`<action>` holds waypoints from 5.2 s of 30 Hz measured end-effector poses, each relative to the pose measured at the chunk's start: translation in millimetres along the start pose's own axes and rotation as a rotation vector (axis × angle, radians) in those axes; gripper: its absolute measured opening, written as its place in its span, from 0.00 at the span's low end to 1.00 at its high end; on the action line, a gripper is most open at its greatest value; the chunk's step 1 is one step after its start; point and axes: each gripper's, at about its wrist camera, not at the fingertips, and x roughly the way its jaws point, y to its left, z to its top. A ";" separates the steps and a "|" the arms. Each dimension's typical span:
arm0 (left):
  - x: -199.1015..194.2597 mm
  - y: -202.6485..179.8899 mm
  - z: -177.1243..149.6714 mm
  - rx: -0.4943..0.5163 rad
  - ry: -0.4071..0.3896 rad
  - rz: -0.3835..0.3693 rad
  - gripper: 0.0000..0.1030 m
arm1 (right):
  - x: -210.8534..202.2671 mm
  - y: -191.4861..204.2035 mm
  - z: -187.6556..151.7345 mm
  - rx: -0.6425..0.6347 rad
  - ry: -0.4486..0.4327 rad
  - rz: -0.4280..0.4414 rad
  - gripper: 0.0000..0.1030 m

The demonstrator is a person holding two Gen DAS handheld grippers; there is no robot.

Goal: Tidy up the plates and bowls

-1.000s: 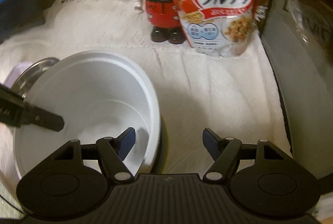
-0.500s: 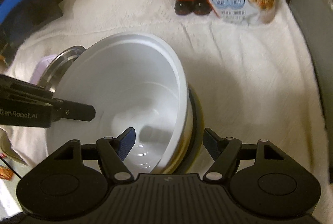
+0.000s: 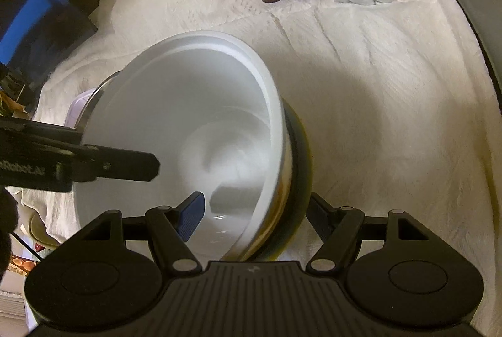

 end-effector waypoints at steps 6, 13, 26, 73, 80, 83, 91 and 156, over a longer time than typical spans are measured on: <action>-16.5 0.8 4.4 0.010 -0.039 -0.005 0.45 | -2.2 0.4 2.7 -0.006 -0.017 -0.007 0.70; -26.4 8.0 8.5 0.004 -0.070 0.024 0.44 | -9.6 6.7 5.3 -0.015 -0.049 -0.020 0.70; -11.6 4.2 3.3 0.005 -0.039 0.087 0.44 | -9.4 7.5 3.0 0.013 -0.053 -0.057 0.70; 37.6 -3.9 6.6 -0.028 0.052 0.046 0.60 | 13.1 -22.8 4.3 0.242 0.042 0.113 0.58; 37.4 -2.0 5.4 -0.033 0.048 0.036 0.59 | 13.0 -18.2 8.5 0.243 0.060 0.104 0.53; 37.6 1.2 6.1 -0.045 0.054 0.027 0.59 | 13.5 -15.6 11.7 0.251 0.073 0.087 0.53; 39.6 -0.9 1.1 -0.084 0.073 -0.013 0.59 | 7.0 -15.9 14.0 0.207 0.101 0.049 0.53; -84.9 143.9 -20.0 -0.249 -0.125 0.075 0.58 | 41.6 173.6 90.7 -0.048 0.110 0.154 0.56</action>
